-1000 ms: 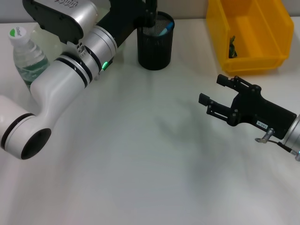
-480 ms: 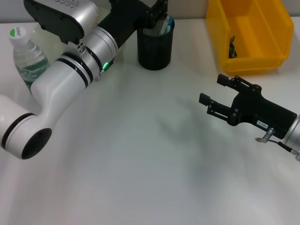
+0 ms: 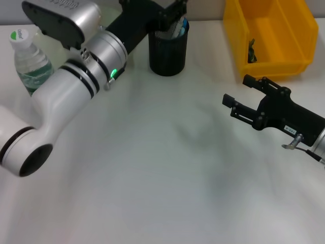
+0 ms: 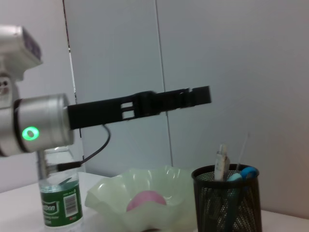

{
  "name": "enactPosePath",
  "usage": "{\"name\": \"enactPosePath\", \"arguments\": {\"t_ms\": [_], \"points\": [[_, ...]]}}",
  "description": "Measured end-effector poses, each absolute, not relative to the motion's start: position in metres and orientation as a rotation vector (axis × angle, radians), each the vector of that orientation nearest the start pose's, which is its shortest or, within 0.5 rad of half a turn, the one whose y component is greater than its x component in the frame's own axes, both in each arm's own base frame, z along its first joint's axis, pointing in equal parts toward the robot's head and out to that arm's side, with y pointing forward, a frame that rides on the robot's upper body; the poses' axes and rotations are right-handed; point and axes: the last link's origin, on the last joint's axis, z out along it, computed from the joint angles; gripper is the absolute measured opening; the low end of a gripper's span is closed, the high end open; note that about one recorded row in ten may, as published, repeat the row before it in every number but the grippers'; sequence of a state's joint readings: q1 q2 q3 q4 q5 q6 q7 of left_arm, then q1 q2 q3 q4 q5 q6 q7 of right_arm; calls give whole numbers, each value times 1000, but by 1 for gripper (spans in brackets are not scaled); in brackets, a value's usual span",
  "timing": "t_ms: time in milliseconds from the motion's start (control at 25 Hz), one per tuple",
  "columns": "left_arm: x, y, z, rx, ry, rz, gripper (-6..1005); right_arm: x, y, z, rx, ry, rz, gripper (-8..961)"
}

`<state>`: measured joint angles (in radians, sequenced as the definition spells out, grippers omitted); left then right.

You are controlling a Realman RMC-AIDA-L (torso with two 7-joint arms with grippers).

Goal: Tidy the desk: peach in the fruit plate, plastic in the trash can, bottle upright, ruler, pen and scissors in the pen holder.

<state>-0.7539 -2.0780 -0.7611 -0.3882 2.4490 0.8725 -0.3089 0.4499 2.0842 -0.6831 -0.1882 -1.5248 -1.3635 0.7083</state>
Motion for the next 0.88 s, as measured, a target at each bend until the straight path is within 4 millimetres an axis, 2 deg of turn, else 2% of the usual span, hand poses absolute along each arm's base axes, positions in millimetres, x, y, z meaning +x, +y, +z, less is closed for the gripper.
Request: {"name": "enactPosePath", "arguments": {"t_ms": [200, 400, 680, 880], "points": [[-172, 386, -87, -2145, -495, -1027, 860, 301, 303, -41, -2269, 506, 870, 766], [-192, 363, -87, -2228, -505, -1058, 859, 301, 304, -39, -2268, 500, 872, 766], [-230, 339, -67, -2328, -534, -1079, 859, 301, 305, -37, -2268, 488, 872, 766], [-251, 320, -55, -2441, -520, -1069, 859, 299, 303, -36, -2269, 493, 895, 766]]}}
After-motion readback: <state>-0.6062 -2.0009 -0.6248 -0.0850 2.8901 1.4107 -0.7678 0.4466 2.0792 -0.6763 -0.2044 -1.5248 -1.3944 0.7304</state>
